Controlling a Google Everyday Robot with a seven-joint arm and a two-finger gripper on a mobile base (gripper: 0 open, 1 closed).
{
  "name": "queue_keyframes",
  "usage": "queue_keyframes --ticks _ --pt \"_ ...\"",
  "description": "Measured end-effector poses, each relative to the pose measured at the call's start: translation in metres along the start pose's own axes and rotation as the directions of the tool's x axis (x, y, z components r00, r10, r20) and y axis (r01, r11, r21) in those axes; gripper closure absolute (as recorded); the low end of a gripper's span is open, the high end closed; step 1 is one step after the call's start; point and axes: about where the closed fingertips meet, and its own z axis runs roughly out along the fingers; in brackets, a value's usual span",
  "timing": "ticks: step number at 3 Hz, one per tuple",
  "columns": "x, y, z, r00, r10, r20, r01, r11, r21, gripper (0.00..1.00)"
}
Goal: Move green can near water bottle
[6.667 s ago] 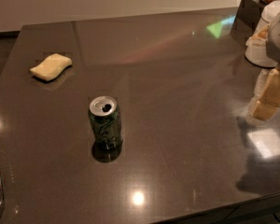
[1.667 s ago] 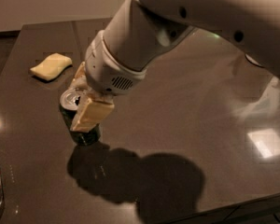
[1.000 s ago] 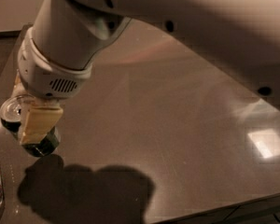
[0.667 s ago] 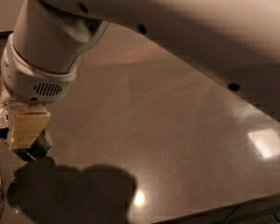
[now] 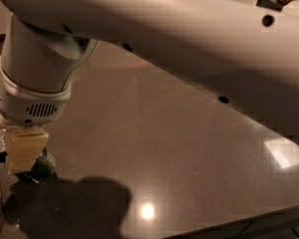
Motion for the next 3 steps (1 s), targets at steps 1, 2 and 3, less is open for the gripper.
queue_keyframes --ticks 1,2,3 --pt "0.002 0.005 0.010 1.000 0.004 -0.007 -0.004 0.9996 -0.029 0.38" --pt "0.004 0.011 0.019 1.000 0.015 -0.002 -0.015 0.9982 -0.058 0.15" --pt "0.007 0.015 0.026 1.000 0.028 0.009 -0.028 0.9962 -0.083 0.00"
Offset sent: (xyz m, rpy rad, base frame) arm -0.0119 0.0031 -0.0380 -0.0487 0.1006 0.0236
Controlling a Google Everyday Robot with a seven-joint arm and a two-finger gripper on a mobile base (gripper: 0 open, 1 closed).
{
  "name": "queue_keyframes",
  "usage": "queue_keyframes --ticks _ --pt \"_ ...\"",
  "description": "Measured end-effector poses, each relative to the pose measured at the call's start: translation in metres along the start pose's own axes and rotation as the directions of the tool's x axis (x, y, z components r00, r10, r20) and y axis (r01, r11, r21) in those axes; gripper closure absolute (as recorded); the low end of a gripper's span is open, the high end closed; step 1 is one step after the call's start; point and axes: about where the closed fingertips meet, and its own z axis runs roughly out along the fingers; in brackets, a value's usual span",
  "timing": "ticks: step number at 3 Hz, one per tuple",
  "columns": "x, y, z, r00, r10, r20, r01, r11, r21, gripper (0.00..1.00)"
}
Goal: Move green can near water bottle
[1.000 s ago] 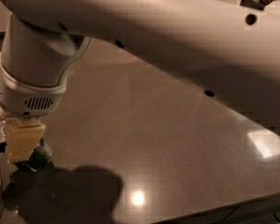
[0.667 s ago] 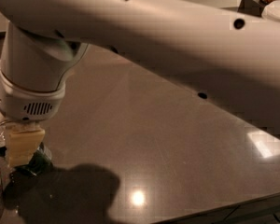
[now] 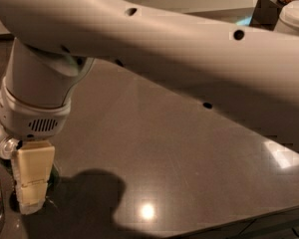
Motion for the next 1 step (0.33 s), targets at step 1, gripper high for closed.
queue_keyframes --ticks 1 --pt "0.0000 0.0000 0.0000 1.000 0.000 0.000 0.000 1.0000 0.000 0.00"
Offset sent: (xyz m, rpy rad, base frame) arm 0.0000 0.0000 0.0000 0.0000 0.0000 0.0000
